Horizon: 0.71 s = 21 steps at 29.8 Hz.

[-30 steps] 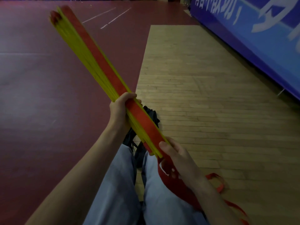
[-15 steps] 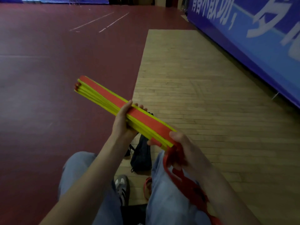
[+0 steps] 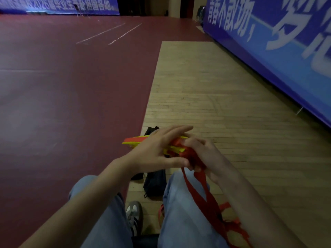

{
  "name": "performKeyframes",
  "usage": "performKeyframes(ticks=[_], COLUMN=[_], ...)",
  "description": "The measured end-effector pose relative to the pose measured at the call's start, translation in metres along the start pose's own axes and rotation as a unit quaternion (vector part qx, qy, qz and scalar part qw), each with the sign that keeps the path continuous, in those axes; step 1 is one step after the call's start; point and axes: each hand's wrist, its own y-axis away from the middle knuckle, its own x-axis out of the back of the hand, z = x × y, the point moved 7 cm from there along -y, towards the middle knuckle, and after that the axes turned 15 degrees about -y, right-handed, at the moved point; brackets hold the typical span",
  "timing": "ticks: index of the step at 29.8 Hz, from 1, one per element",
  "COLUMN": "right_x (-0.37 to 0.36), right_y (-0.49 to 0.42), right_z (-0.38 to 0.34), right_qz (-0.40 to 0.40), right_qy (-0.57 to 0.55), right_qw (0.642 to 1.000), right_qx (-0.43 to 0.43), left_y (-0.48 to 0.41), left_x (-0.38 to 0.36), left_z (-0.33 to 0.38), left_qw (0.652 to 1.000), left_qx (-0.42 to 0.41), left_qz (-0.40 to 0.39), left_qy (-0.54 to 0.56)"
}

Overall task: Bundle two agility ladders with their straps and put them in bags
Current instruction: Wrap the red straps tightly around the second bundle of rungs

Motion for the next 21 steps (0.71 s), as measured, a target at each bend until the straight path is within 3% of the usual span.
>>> performKeyframes(ticks=[5,10,15,21], right_x=[-0.001,-0.024,-0.056,-0.080], right_y=[0.006,0.003,-0.012,0.001], right_z=[-0.009,-0.024,-0.056,-0.108], right_qz=[0.004,-0.036,-0.104,-0.192], right_qy=[-0.013,0.030,0.055,0.106], right_qw=[1.000,0.999,0.990,0.971], right_qx=[-0.012,0.023,0.073,0.100], left_y=[-0.007,-0.001,0.004,-0.001], left_x=[-0.005,0.009,0.059,0.115], left_z=[0.002,-0.003,-0.011,0.014], left_qw=[0.997,0.965,0.925,0.901], left_qx=[0.005,0.053,0.113,0.082], left_qz=[0.039,0.104,0.249,0.308], left_qy=[0.062,0.234,0.264,0.293])
